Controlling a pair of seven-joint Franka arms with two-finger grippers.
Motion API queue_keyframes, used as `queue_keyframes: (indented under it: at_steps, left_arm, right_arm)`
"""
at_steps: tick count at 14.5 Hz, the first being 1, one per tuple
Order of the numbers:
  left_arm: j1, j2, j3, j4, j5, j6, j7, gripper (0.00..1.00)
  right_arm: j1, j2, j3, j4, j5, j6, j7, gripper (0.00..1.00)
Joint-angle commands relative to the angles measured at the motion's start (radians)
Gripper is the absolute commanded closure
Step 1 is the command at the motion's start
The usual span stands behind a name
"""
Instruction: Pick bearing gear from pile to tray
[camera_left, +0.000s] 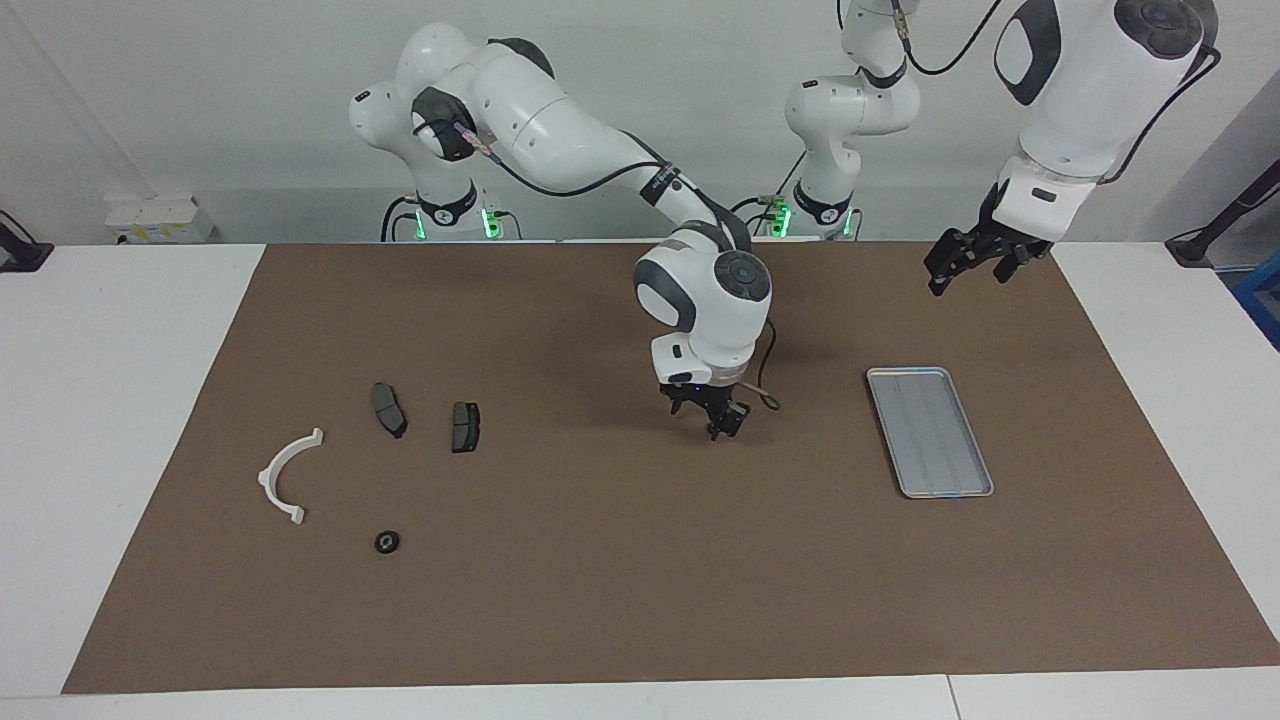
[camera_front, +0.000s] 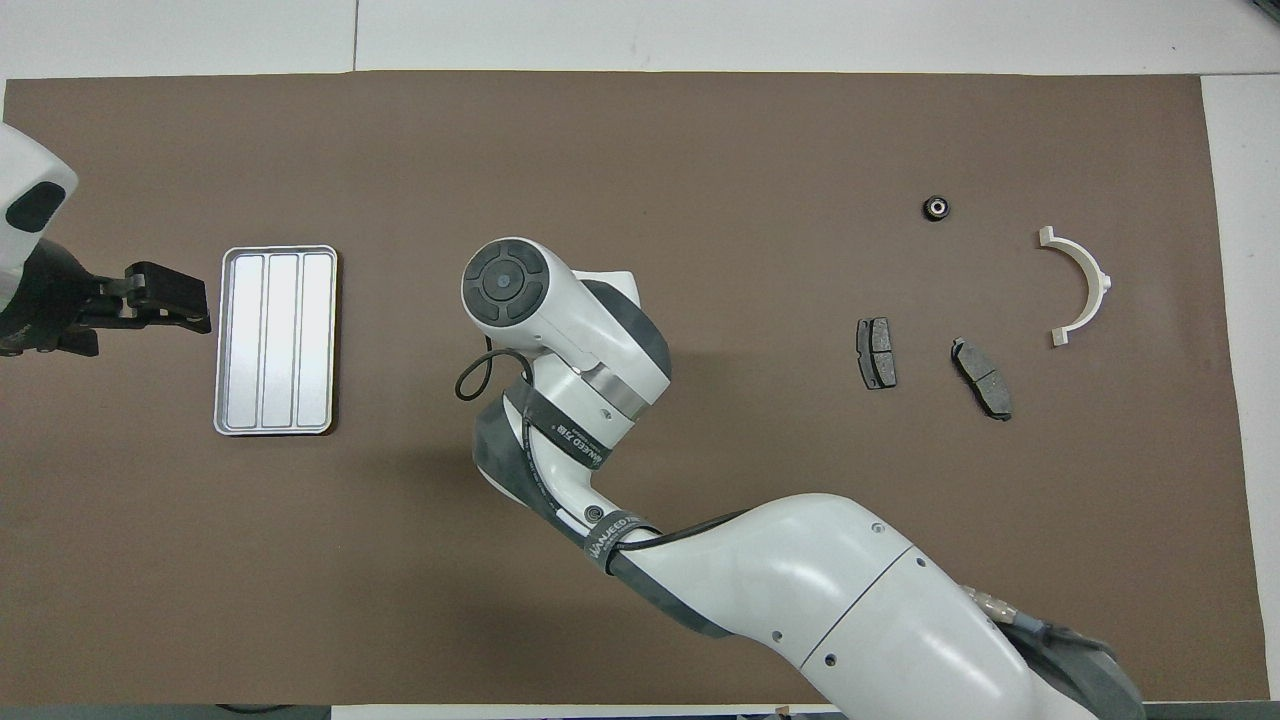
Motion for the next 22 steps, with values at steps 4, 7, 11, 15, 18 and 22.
queue_keyframes:
  at_steps: [4, 7, 11, 15, 18, 22]
  left_arm:
    - [-0.194, 0.097, 0.012, -0.023, -0.011, 0.156, -0.344, 0.00]
    - [-0.291, 0.205, 0.012, -0.036, -0.003, 0.296, -0.499, 0.00]
    - [-0.421, 0.367, 0.017, -0.017, 0.061, 0.392, -0.663, 0.00]
    - [-0.444, 0.409, 0.014, -0.093, 0.066, 0.517, -0.722, 0.00]
    - [-0.444, 0.412, 0.012, -0.180, 0.064, 0.633, -0.726, 0.07]
    - [-0.457, 0.415, 0.012, -0.204, 0.064, 0.664, -0.743, 0.27]
  right_arm:
    - [-0.269, -0.145, 0.024, 0.016, 0.069, -0.131, -0.564, 0.00]
    - [-0.438, -0.160, 0.026, 0.011, 0.081, -0.167, -0.934, 0.00]
    - [-0.621, -0.162, 0.026, -0.072, 0.081, -0.077, -1.264, 0.00]
    - [-0.696, -0.159, 0.026, -0.217, 0.085, 0.104, -1.329, 0.00]
    - [-0.693, -0.147, 0.026, -0.233, 0.089, 0.135, -1.319, 0.00]
    - [-0.692, -0.122, 0.024, -0.235, 0.088, 0.198, -1.312, 0.00]
